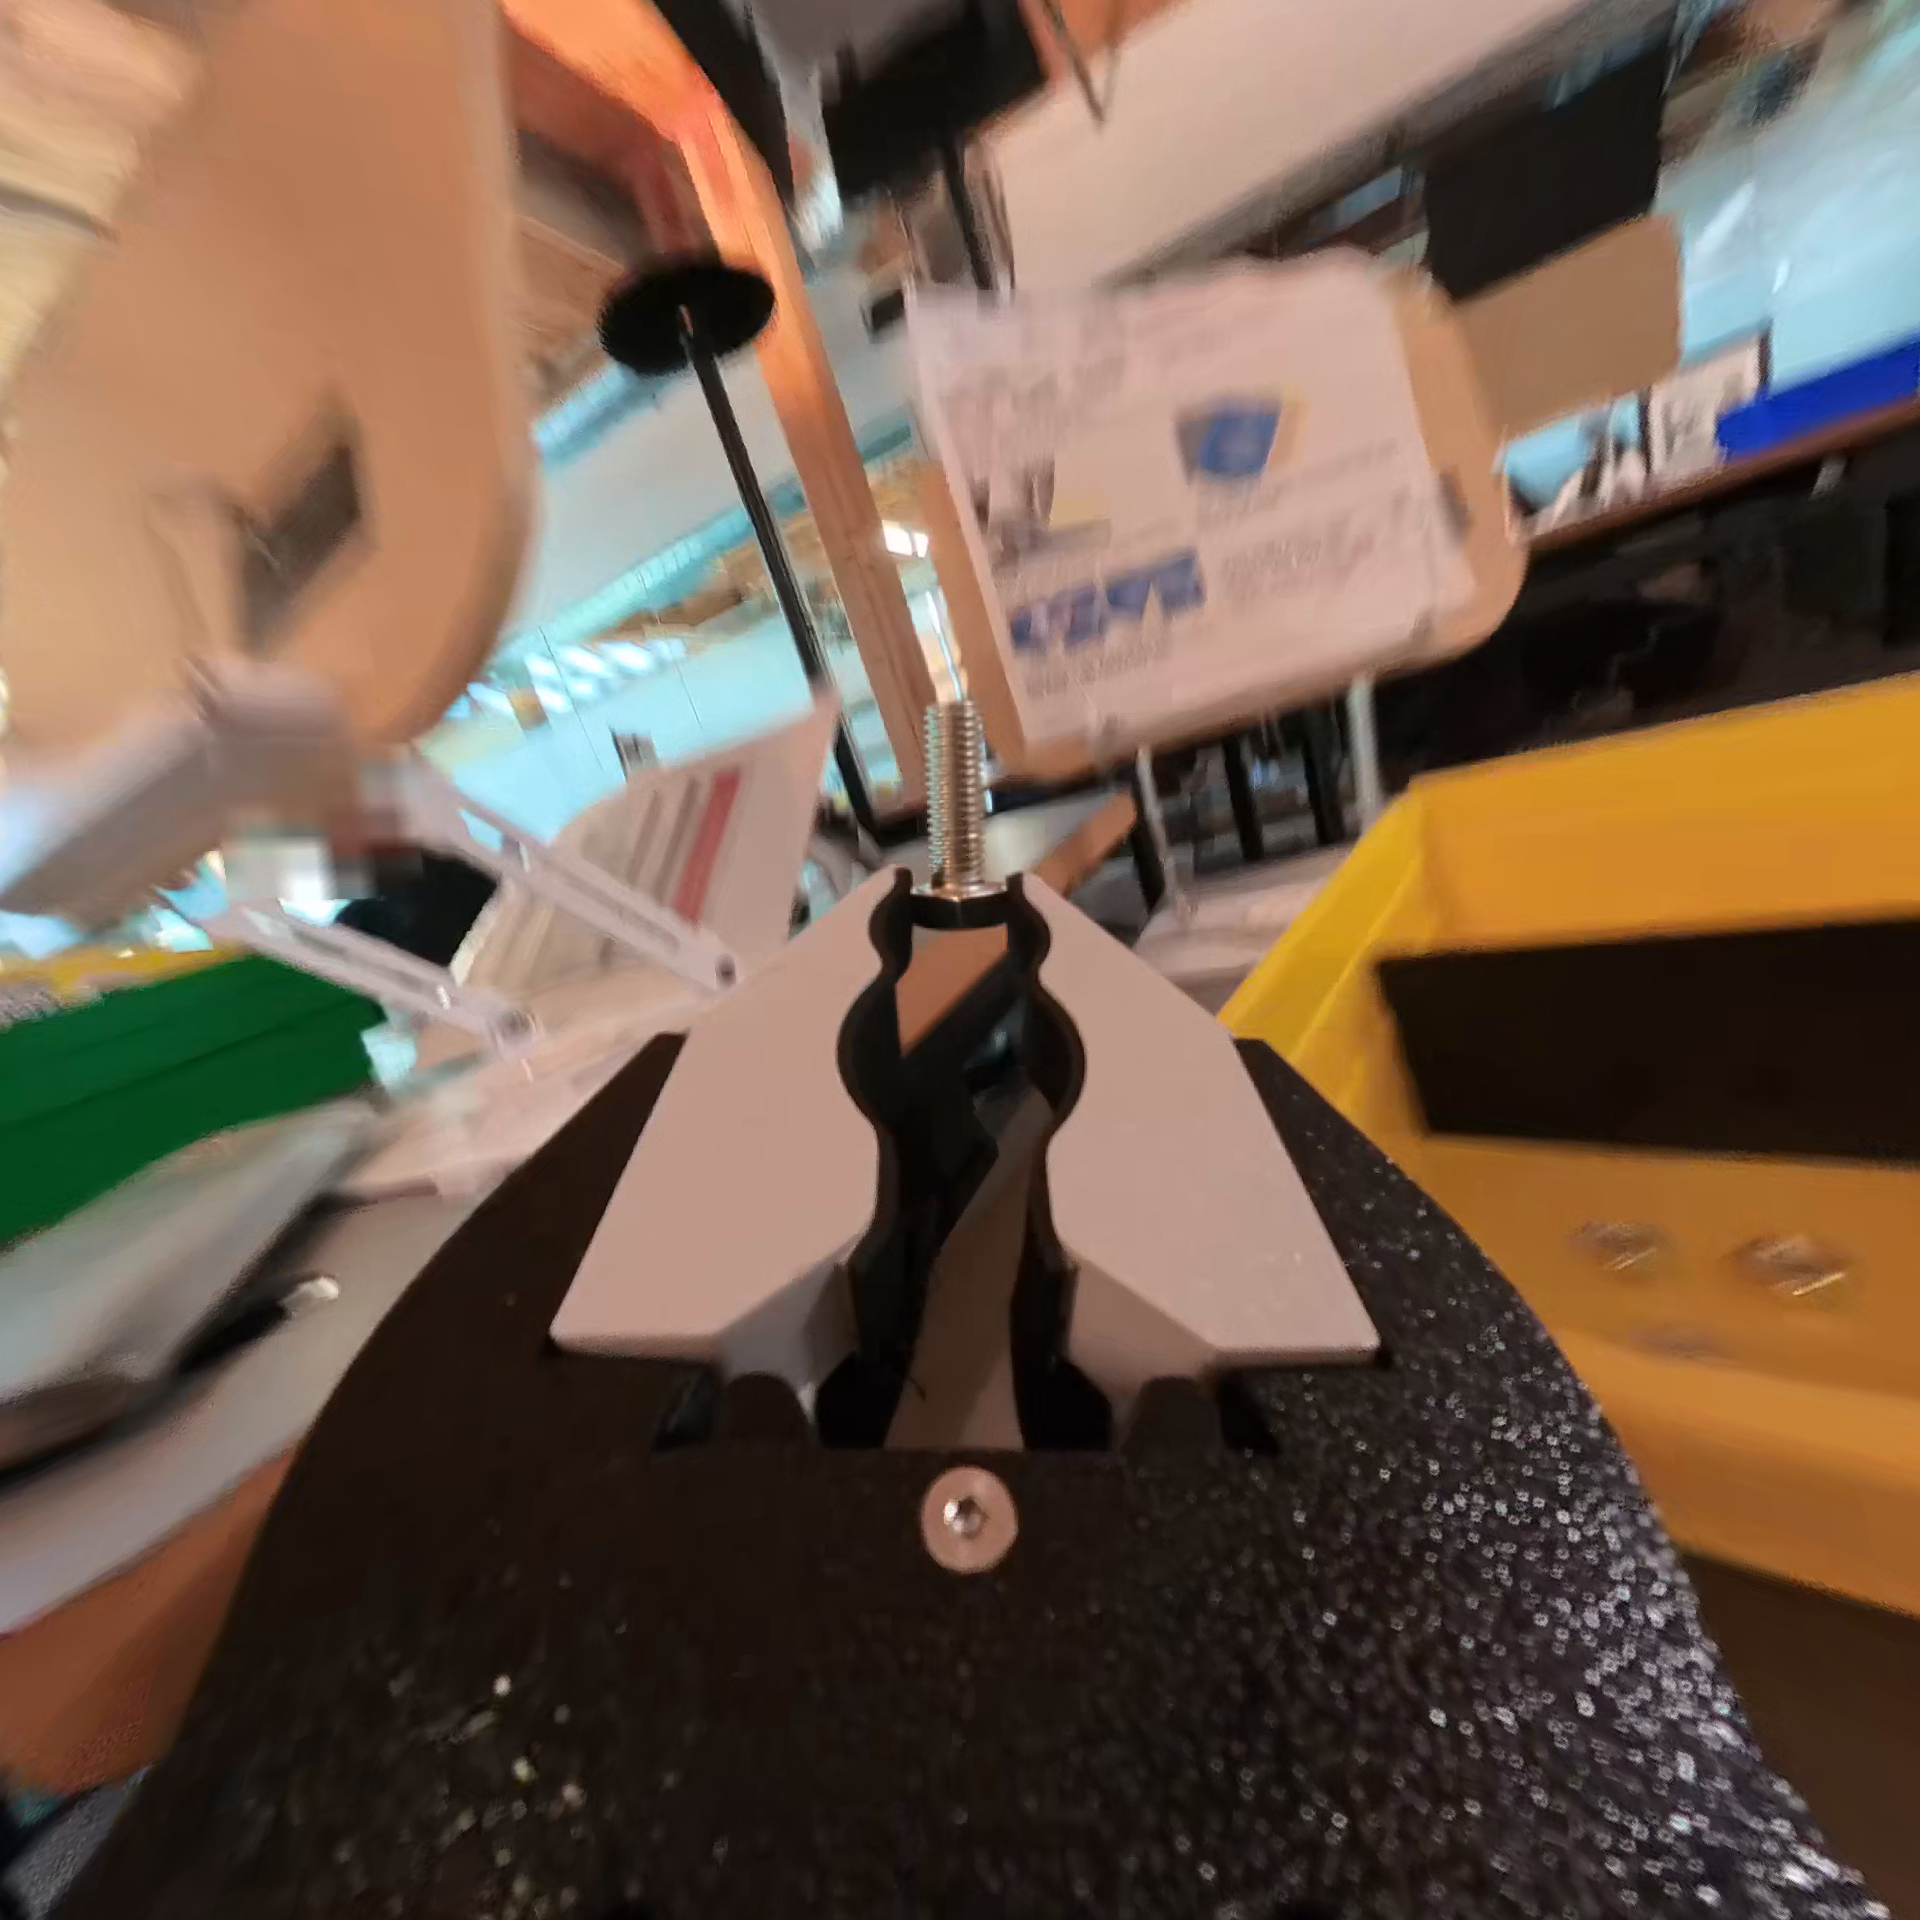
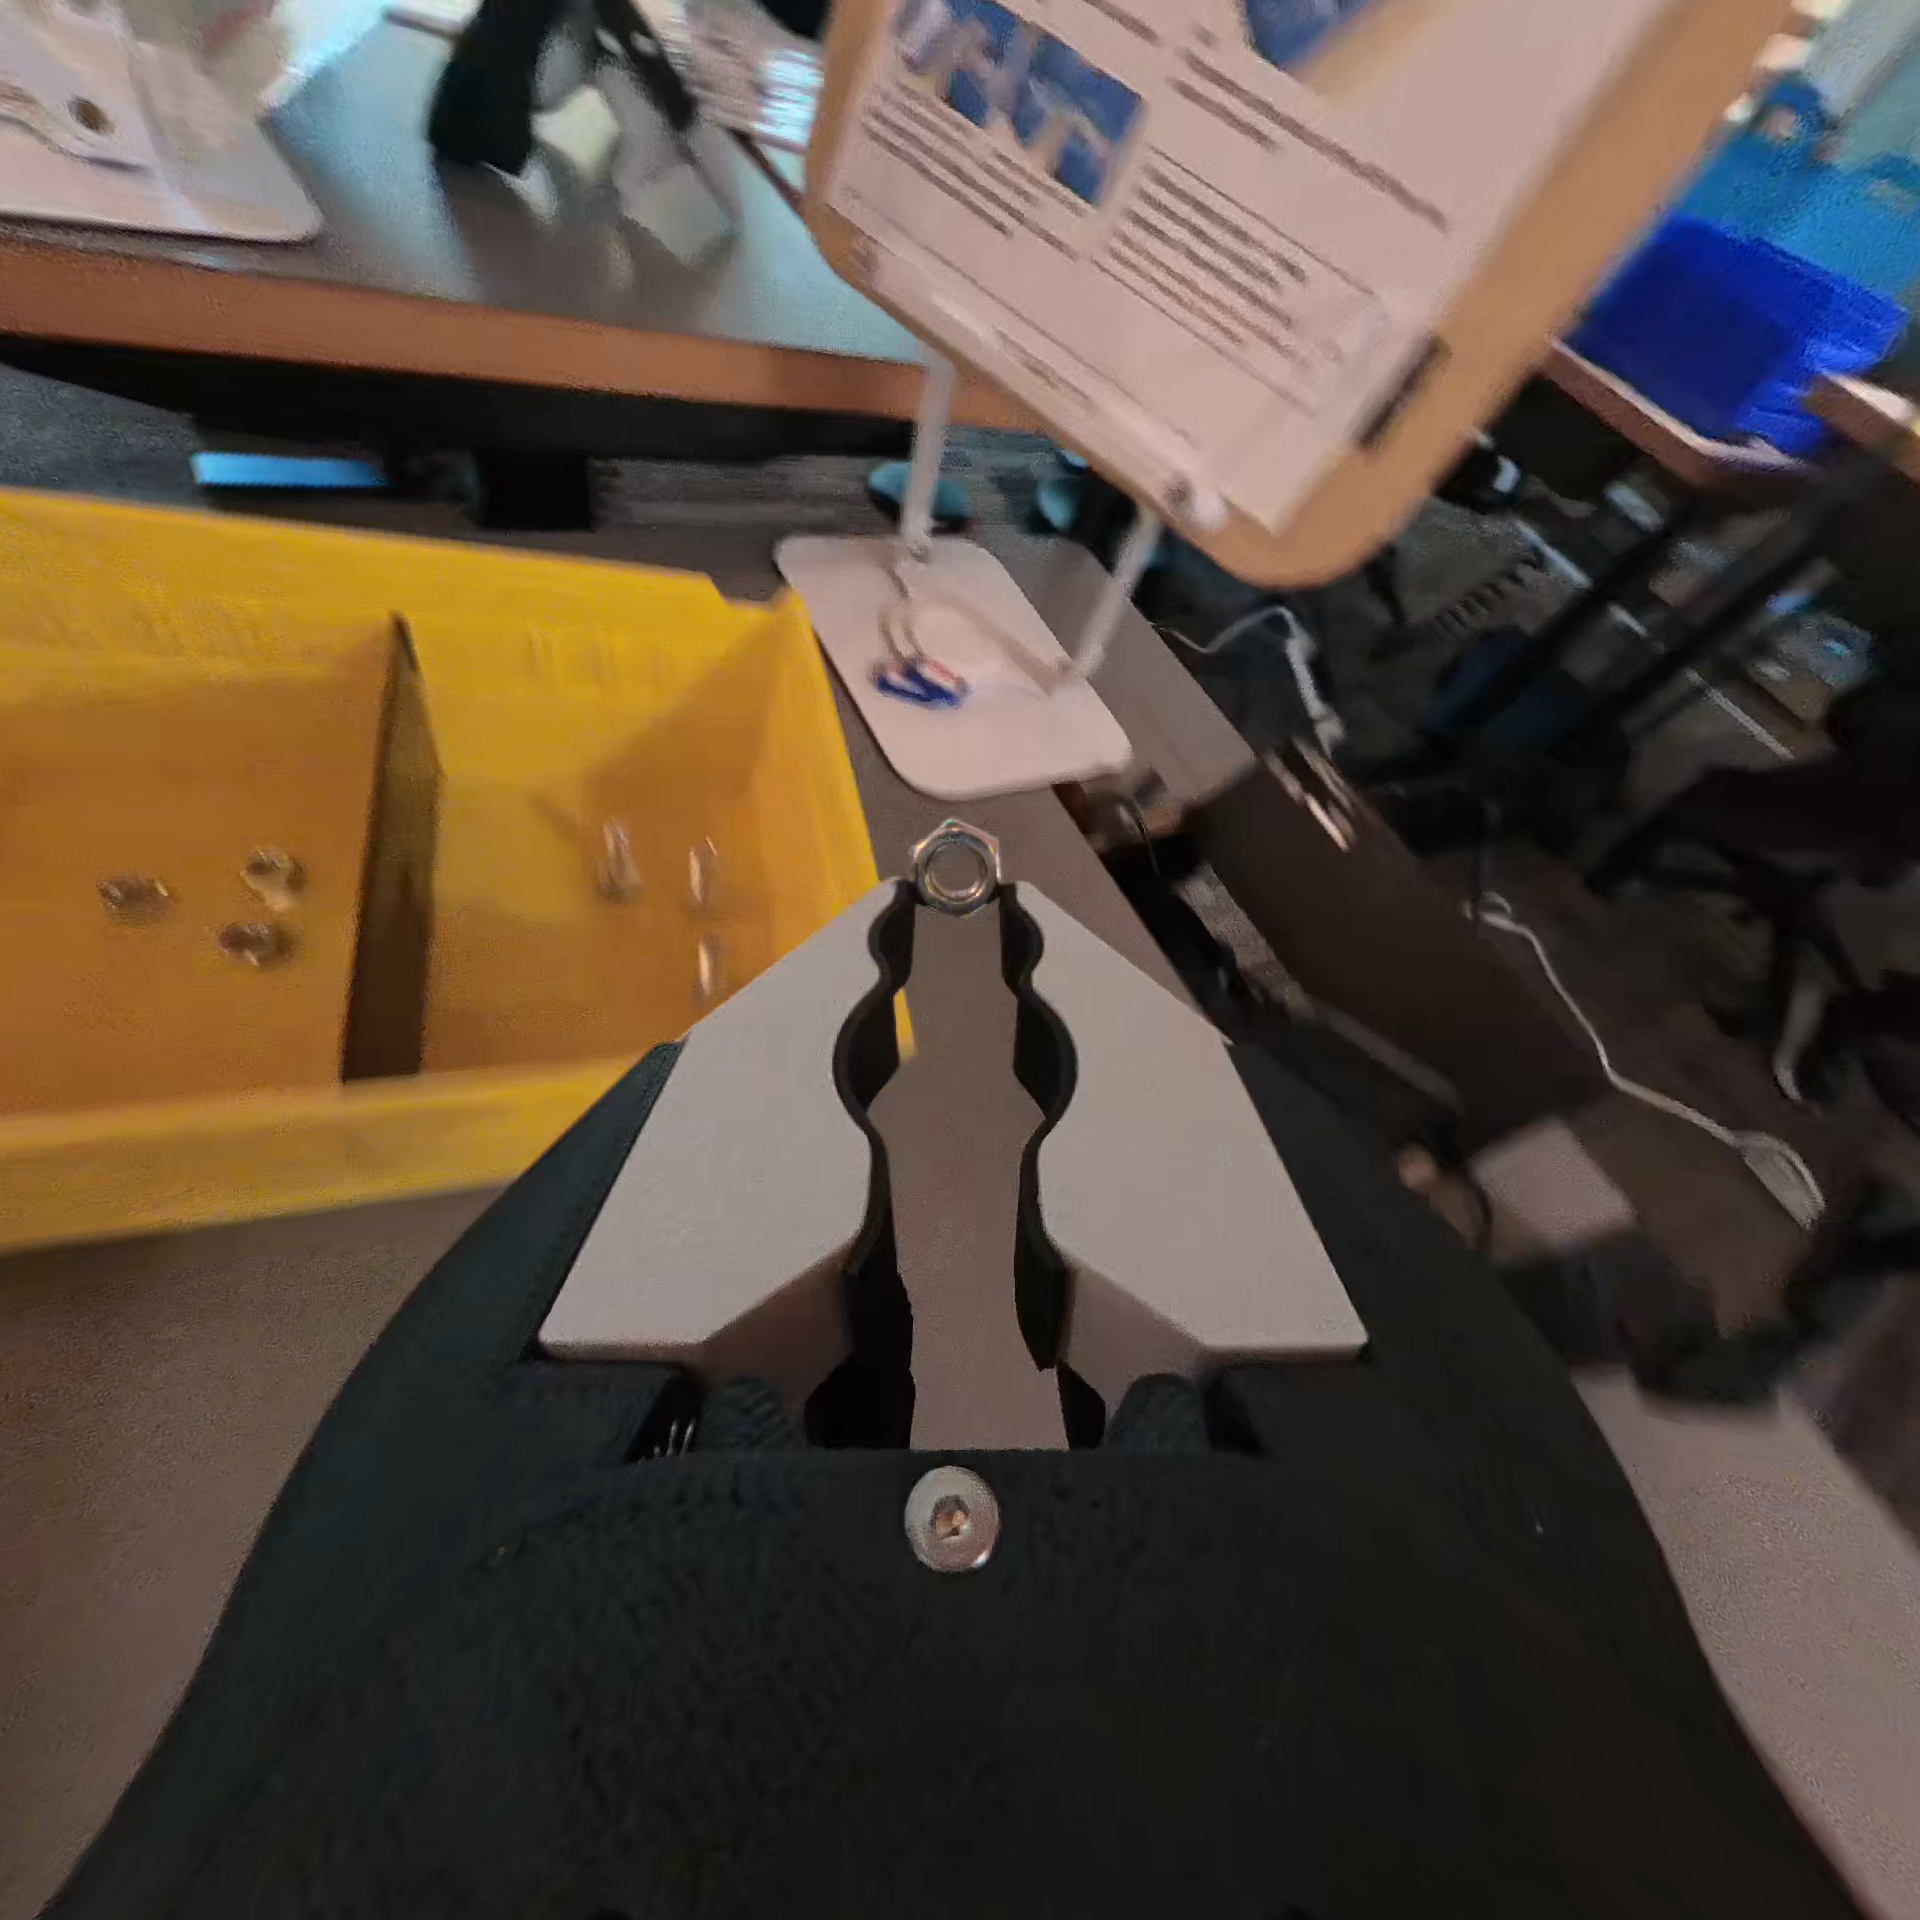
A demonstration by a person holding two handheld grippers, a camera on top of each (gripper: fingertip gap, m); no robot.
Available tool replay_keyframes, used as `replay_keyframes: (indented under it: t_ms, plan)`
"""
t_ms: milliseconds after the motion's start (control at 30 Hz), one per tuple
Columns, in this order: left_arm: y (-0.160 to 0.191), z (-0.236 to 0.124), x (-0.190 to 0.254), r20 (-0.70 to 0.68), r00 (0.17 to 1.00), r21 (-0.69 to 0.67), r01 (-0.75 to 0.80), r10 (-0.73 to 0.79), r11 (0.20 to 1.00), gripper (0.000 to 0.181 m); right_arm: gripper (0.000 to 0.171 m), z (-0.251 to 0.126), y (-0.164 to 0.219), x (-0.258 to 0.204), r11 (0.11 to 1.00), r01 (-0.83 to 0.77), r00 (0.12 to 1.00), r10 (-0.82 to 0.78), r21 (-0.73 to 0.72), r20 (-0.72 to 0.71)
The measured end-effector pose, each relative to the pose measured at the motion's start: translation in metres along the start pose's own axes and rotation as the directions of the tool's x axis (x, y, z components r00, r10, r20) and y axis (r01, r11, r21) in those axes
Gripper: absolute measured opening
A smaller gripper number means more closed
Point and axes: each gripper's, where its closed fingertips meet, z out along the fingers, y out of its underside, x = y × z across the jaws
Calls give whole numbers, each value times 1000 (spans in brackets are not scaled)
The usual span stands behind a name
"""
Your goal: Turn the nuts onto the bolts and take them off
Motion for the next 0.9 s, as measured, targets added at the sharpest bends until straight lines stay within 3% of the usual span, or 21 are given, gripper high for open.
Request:
replay_keyframes:
  t_ms: [33,133,200,300,433,500,633,900]
  plan:
    - [-25,-9,7,-5,1000,50,-4,4,999,15,15,-17,25,8,999,-32,999,32,3,-40]
    - [-104,-31,57,-109,993,168,-30,48,985,15,15,-61,93,34,998,-58,978,63,34,-196]
    - [-134,-38,123,-329,944,148,46,5,988,15,15,-85,127,47,997,-37,953,56,69,-299]
    - [-142,-51,240,-646,759,31,138,-85,990,15,15,-116,164,65,994,31,897,20,108,-443]
    - [-124,-43,361,-783,620,-8,79,-56,997,15,15,-144,192,81,979,150,827,-49,137,-560]
    - [-115,-32,416,-827,556,-39,88,-82,995,15,15,-149,185,82,970,152,843,-27,191,-537]
    - [-94,7,496,-817,566,-77,77,-107,994,16,15,-149,186,91,956,99,860,57,275,-508]
    - [-87,73,567,-821,563,-60,77,-93,995,16,15,-148,192,131,922,6,894,168,386,-415]
